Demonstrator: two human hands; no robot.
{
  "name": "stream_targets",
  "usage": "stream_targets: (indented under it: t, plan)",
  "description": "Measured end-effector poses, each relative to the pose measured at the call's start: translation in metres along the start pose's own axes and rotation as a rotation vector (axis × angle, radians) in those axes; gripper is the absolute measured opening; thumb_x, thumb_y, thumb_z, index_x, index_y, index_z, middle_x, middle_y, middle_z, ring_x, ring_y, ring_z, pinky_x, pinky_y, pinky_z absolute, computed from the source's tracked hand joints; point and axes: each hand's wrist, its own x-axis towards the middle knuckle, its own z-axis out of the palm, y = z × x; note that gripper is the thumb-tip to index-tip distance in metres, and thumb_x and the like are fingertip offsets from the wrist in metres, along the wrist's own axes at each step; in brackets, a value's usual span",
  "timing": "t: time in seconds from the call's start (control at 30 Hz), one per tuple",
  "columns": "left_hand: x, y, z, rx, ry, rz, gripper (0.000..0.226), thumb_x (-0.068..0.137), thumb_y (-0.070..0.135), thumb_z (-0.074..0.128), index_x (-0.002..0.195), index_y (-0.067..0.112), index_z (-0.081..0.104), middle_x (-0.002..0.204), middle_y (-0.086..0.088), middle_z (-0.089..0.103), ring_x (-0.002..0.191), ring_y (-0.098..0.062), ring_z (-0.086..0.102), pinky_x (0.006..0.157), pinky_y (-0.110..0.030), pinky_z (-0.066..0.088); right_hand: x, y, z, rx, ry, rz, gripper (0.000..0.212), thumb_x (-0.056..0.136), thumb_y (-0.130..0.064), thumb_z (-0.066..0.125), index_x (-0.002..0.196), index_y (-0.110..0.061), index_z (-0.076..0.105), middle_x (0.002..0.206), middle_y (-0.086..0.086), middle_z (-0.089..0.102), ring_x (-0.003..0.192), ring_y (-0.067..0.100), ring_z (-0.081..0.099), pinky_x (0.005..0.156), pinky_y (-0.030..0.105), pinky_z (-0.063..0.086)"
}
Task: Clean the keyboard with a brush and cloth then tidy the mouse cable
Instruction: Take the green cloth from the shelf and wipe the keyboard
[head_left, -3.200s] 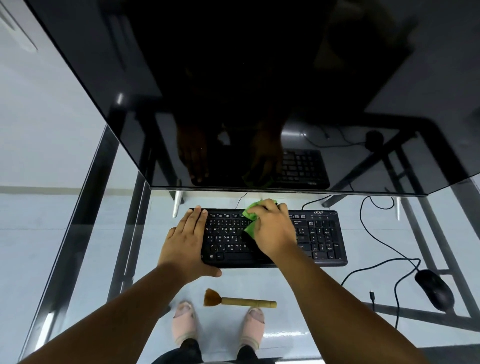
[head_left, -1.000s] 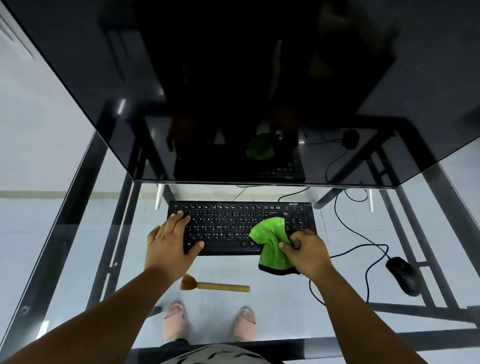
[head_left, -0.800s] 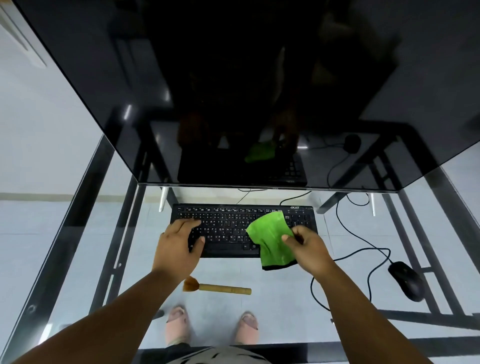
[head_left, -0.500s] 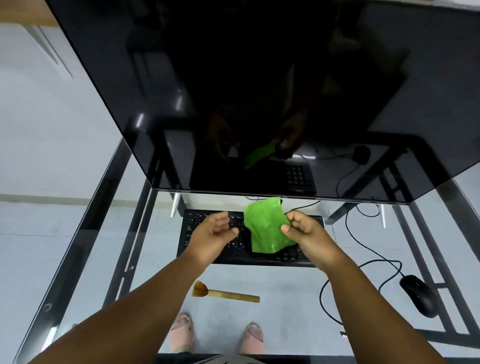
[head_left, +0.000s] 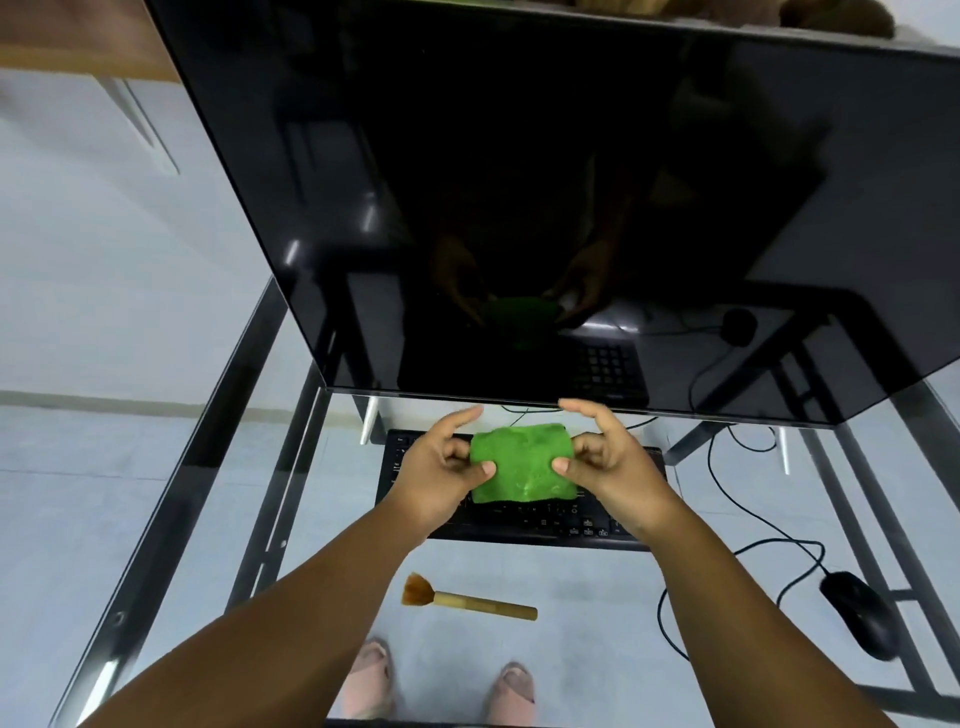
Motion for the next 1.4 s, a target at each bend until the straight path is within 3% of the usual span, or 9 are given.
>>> stream_targets:
  t: [0.1, 0.23, 0.4, 0.5, 0.7, 0.9, 1.03, 1.2, 1.4]
  plan:
    - [0.003, 0.001, -0.004, 0.336, -0.019, -0.051, 0.043, 0.081, 0.010, 0.074, 0.122, 0.016, 0.063, 0.077, 0.003, 0.055, 0.075, -0.009, 0.057, 0.078, -0.016, 0.048, 0.001, 0.003, 0.000, -0.153, -0.044, 0.063, 0.043, 0.082, -0.007, 0.075, 0.117, -0.029, 0.064, 0.094, 0.018, 0.066, 0.090, 0.035, 0.063, 0.089, 0.044, 0.054]
    - [0.009, -0.002, -0.004, 0.589, -0.102, -0.153, 0.019, 0.083, 0.023, 0.074, 0.098, 0.012, 0.070, 0.080, 0.004, 0.059, 0.077, -0.009, 0.057, 0.067, -0.016, 0.042, 0.007, 0.011, 0.005, -0.413, -0.067, 0.162, 0.015, 0.087, -0.019, 0.071, 0.099, -0.028, 0.067, 0.079, 0.000, 0.061, 0.073, 0.014, 0.060, 0.071, 0.032, 0.052]
    - [0.018, -0.014, -0.002, 0.738, -0.148, -0.186, 0.022, 0.088, 0.034, 0.067, 0.087, 0.012, 0.066, 0.077, 0.000, 0.062, 0.073, -0.014, 0.058, 0.070, -0.027, 0.049, 0.022, 0.028, 0.010, -0.637, -0.091, 0.244, 0.011, 0.092, -0.036, 0.062, 0.097, -0.025, 0.064, 0.099, -0.003, 0.053, 0.090, 0.015, 0.055, 0.077, 0.028, 0.043]
    - [0.024, -0.026, -0.001, 0.830, -0.093, -0.147, 0.029, 0.089, 0.041, 0.062, 0.087, 0.012, 0.061, 0.089, -0.004, 0.060, 0.082, -0.021, 0.059, 0.075, -0.035, 0.051, 0.032, 0.036, 0.015, -0.582, -0.046, 0.291, 0.013, 0.091, -0.035, 0.064, 0.095, -0.023, 0.060, 0.085, -0.006, 0.058, 0.080, 0.014, 0.056, 0.063, 0.024, 0.040]
    - [0.028, -0.044, 0.000, 0.957, 0.092, 0.007, 0.032, 0.092, 0.043, 0.053, 0.118, 0.024, 0.057, 0.119, 0.002, 0.050, 0.113, -0.020, 0.047, 0.092, -0.036, 0.040, 0.041, 0.046, 0.026, -0.738, 0.171, 0.062, 0.039, 0.085, -0.027, 0.070, 0.122, -0.026, 0.058, 0.114, -0.006, 0.056, 0.111, 0.016, 0.052, 0.096, 0.030, 0.043]
    - [0.019, -0.063, -0.025, 1.048, 0.077, 0.109, 0.053, 0.097, 0.024, 0.036, 0.150, 0.025, 0.025, 0.158, 0.008, 0.022, 0.145, -0.014, 0.018, 0.113, -0.035, 0.020, 0.030, 0.050, 0.043, -0.969, -0.225, -0.232, 0.074, 0.083, -0.065, 0.056, 0.146, -0.054, 0.020, 0.158, -0.017, 0.023, 0.142, 0.011, 0.019, 0.112, 0.041, 0.021]
    - [0.013, -0.075, -0.042, 1.075, 0.010, 0.085, 0.056, 0.100, 0.028, 0.030, 0.153, 0.025, 0.012, 0.161, 0.008, 0.009, 0.148, -0.010, 0.004, 0.119, -0.035, 0.012, 0.027, 0.063, 0.049, -1.224, -0.191, -0.287, 0.074, 0.085, -0.065, 0.051, 0.147, -0.056, 0.010, 0.146, -0.010, 0.038, 0.128, 0.018, 0.036, 0.099, 0.043, 0.030]
    - [0.007, -0.080, -0.050, 1.110, -0.038, 0.089, 0.058, 0.101, 0.030, 0.026, 0.154, 0.025, 0.002, 0.161, 0.009, -0.004, 0.148, -0.008, -0.005, 0.120, -0.034, 0.004, 0.024, 0.075, 0.063, -1.216, 0.095, -0.295, 0.062, 0.087, -0.060, 0.047, 0.145, -0.047, 0.031, 0.106, -0.002, 0.049, 0.097, 0.021, 0.052, 0.087, 0.042, 0.039]
    - [0.006, -0.086, -0.058, 1.173, -0.044, 0.092, 0.063, 0.098, 0.042, 0.024, 0.153, 0.025, -0.001, 0.160, 0.011, -0.010, 0.148, -0.009, -0.007, 0.120, -0.037, 0.003, 0.037, 0.054, 0.091, -0.799, 0.308, -0.139, 0.059, 0.092, -0.045, 0.054, 0.146, -0.039, 0.033, 0.133, 0.002, 0.036, 0.102, 0.022, 0.055, 0.086, 0.036, 0.054]
